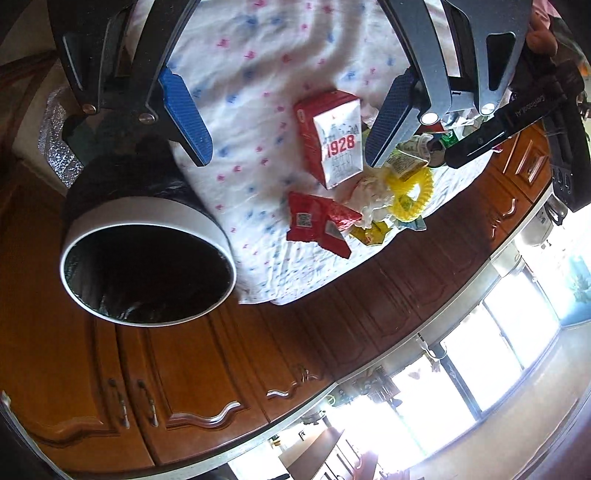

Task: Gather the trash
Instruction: 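Grasp the blue wrapper with the left tool while the right tool grasps the red snack bag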

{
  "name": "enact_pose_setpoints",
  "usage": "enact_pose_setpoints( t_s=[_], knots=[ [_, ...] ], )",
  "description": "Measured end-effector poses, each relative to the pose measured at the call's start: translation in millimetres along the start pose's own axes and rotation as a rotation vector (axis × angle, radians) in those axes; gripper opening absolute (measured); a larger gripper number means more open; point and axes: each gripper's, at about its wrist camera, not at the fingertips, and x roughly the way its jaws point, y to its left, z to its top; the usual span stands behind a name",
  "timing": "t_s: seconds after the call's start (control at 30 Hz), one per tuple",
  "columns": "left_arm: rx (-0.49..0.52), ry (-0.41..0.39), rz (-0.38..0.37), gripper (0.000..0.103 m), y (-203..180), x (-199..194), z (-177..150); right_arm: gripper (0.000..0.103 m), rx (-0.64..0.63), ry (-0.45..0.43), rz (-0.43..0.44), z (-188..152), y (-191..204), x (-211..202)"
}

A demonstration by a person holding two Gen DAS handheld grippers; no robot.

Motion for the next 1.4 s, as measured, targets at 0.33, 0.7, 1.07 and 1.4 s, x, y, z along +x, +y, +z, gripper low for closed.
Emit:
enact_pose_setpoints(
  t_s=[0.33, 0.7, 1.07, 1.4],
  knots=[
    [-0.042, -0.009, 0.031, 0.075, 32.1, -0.1, 15.1, 0.086, -0.052, -0.010, 0.016, 17.1, 27.3, 14.7],
    [-0.101, 0.033, 0.119, 0.075, 76.4, 26.7, 61.7, 0.086, -0.119, 0.018, 0.015, 43.4, 48.7, 46.7],
    [-0.090, 0.110, 0.243, 0.075, 108.9, 101.4, 106.7, 0.085, -0.164, 0.077, -0.019, 60.9, 52.1, 94.7],
    [-0.038, 0.204, 0.216, 0.032, 109.0, 142.8, 101.7, 0.021, -0.170, 0.152, -0.059, 56.0, 43.5, 128.9]
  ],
)
